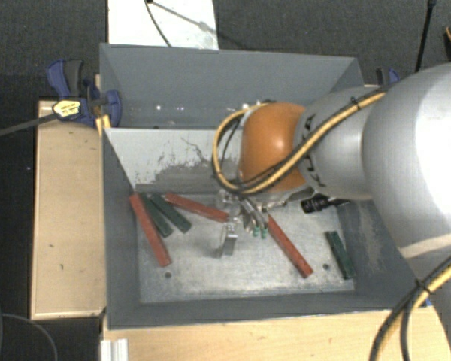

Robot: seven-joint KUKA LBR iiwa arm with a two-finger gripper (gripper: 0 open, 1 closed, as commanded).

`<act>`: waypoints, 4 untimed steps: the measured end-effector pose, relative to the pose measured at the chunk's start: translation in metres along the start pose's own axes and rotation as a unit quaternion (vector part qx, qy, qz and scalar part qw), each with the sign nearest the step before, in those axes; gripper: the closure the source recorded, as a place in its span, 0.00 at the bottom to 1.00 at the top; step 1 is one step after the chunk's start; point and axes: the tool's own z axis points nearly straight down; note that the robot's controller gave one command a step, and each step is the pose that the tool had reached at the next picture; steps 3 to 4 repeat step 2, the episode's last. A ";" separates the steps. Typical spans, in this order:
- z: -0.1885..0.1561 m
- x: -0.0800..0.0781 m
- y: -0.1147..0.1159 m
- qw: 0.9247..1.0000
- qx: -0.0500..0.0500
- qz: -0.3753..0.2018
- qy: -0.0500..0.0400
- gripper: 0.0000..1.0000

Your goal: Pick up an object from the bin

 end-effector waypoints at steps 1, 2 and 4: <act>-0.005 -0.002 0.001 1.000 -0.001 0.002 -0.003 1.00; -0.177 -0.003 -0.025 1.000 -0.002 0.005 -0.008 1.00; -0.177 -0.003 -0.025 1.000 -0.002 0.005 -0.008 1.00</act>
Offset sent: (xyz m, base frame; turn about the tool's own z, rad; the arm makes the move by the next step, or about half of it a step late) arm 0.0000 0.0000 0.0000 0.0000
